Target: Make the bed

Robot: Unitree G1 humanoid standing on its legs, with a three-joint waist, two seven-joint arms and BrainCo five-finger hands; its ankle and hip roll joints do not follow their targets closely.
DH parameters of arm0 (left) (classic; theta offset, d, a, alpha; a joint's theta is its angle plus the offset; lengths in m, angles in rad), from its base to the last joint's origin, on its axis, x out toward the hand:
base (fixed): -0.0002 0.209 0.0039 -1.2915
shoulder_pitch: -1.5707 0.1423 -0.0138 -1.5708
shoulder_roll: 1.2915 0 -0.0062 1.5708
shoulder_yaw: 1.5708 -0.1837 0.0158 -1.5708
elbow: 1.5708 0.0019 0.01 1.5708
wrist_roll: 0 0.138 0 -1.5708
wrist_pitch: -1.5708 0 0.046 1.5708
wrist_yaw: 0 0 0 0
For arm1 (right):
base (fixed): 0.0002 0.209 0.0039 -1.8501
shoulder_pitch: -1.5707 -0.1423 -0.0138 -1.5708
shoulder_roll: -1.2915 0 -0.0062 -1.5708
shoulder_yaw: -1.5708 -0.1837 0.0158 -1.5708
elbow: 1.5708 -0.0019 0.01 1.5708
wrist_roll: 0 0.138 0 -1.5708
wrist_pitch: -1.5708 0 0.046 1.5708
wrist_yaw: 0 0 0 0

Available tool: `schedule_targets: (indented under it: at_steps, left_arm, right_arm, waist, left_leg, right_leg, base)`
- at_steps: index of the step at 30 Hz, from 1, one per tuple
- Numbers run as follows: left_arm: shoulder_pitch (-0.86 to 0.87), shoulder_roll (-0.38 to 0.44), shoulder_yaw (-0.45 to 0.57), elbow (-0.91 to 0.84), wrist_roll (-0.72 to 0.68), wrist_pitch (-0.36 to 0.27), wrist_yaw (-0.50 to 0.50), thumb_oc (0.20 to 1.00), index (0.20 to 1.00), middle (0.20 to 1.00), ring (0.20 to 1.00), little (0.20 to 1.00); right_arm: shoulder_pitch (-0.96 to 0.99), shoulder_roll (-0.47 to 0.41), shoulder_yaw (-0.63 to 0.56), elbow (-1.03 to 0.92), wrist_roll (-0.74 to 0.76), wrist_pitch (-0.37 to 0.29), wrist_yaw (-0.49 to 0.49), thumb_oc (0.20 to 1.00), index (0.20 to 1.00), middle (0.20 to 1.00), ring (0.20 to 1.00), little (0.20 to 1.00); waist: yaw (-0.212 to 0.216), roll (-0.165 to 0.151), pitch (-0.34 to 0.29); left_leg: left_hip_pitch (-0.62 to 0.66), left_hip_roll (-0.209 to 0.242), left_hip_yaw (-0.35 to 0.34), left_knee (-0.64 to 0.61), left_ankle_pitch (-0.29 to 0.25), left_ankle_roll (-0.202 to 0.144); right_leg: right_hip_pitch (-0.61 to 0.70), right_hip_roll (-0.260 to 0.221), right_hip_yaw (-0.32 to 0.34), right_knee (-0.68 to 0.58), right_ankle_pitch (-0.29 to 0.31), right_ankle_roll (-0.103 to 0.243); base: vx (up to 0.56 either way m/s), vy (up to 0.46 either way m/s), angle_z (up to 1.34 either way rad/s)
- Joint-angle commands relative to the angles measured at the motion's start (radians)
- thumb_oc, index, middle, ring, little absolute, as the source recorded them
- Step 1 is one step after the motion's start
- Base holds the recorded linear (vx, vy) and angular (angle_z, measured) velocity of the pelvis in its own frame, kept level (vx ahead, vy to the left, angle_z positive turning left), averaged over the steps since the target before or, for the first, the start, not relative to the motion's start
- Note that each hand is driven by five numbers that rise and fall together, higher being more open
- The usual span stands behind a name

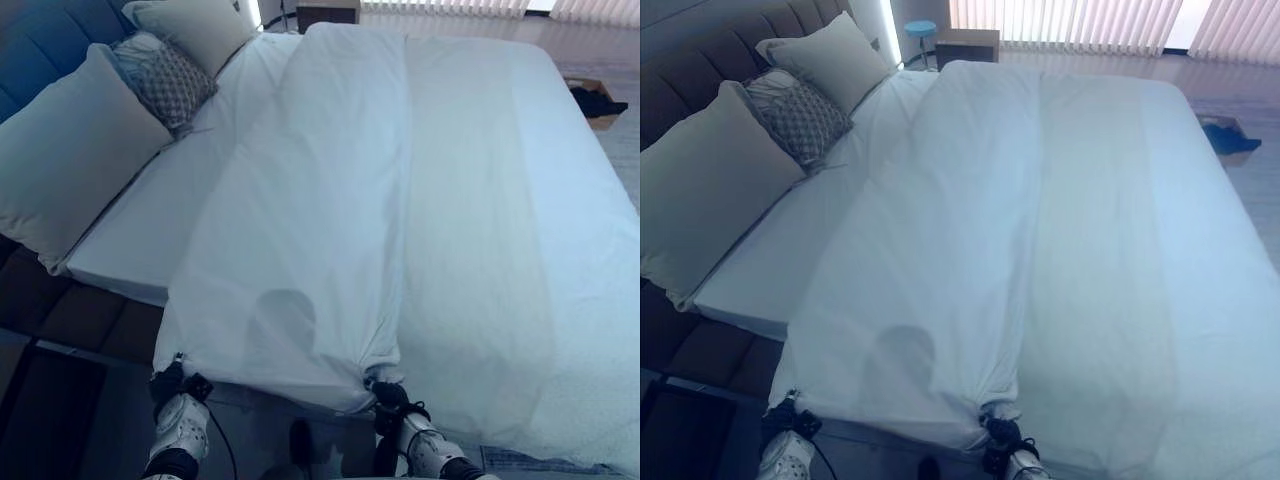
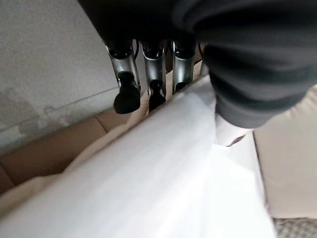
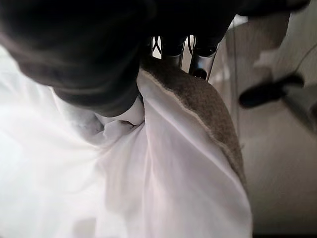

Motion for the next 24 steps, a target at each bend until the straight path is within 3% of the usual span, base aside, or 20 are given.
schedule_targets:
  at_steps: [1,11,24]
  left_arm:
    - [-0.096,0.146,0.007,0.064,0.08,-0.004,0.024,1.0,1.0,1.0,1.0,1.0]
    - [-0.066,0.127,0.02,0.074,0.181,0.037,0.094,1.0,1.0,1.0,1.0,1.0]
    - [-0.009,0.102,0.051,0.044,0.223,0.064,0.162,1.0,1.0,1.0,1.0,1.0]
  right_arm:
    - [0.017,-0.055,0.021,0.09,-0.172,0.075,-0.022,1.0,1.0,1.0,1.0,1.0]
    - [-0.015,-0.07,-0.019,0.151,-0.28,0.096,-0.082,1.0,1.0,1.0,1.0,1.0]
    - [0.025,-0.059,-0.155,0.175,-0.164,0.077,-0.184,1.0,1.0,1.0,1.0,1.0]
  waist:
    - [-0.001,-0.003,0.063]
    - [-0.004,0.003,0.062]
    - [-0.018,0.011,0.038]
  left_leg:
    - [-0.008,-0.061,0.027,0.0,-0.058,-0.024]
    - [0.008,-0.062,0.034,0.0,-0.071,-0.018]
    - [0.058,-0.062,0.039,0.0,-0.095,-0.015]
  right_leg:
    - [-0.054,-0.034,0.008,0.024,0.026,0.1]
    - [-0.042,-0.033,0.017,0.018,0.023,0.105]
    - [0.006,-0.024,0.026,0.006,0.008,0.104]
  base:
    - [0.0,0.0,0.0]
    - [0.02,-0.001,0.0]
    - [0.04,-0.002,-0.04]
